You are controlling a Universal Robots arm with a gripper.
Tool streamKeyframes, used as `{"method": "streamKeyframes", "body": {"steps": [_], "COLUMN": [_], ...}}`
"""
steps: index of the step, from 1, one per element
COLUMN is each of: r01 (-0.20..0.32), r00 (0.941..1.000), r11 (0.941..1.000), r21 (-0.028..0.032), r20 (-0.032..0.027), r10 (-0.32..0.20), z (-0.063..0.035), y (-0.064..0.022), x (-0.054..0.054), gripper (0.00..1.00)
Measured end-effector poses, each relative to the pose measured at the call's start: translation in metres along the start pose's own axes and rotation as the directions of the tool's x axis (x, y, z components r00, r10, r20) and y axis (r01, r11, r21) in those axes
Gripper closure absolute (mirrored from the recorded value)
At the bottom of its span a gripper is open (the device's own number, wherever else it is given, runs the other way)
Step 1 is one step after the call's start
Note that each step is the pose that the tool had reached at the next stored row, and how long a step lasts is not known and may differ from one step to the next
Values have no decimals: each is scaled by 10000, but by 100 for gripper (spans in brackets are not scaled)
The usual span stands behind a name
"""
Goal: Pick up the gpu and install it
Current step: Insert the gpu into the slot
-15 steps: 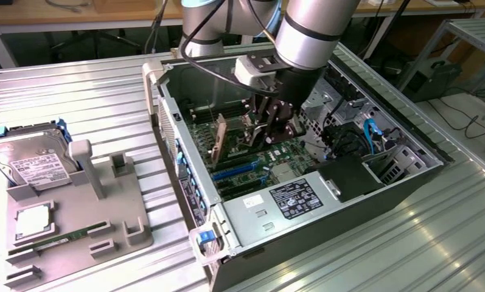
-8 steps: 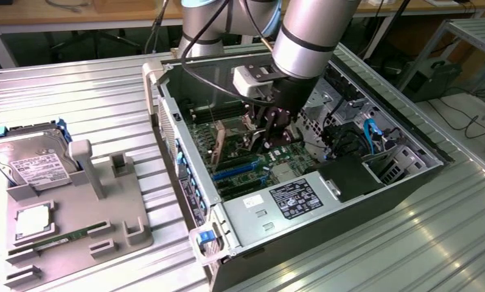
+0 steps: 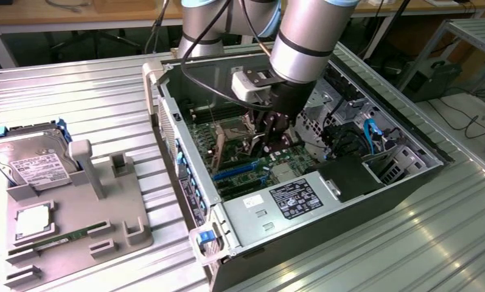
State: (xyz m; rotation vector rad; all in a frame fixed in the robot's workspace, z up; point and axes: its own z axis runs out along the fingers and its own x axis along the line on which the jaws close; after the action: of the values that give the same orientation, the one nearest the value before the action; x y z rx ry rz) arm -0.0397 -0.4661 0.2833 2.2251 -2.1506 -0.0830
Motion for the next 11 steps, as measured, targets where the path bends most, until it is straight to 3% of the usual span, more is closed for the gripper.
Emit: {"method": "streamKeyframes", "body": {"steps": [4, 8, 9, 11], "r01": [-131, -718, -724, -712], "r00": [9999, 9974, 9974, 9975], "r11": [9999, 9974, 9973, 9972], "r21": [96, 100, 157, 208], "r20": [7, 48, 50, 51], "r10": [131, 718, 723, 711], "z": [20, 88, 157, 178], "y": [-2, -4, 38, 50], "x": [-9, -13, -64, -86], "gripper": [72, 72, 72, 72]}}
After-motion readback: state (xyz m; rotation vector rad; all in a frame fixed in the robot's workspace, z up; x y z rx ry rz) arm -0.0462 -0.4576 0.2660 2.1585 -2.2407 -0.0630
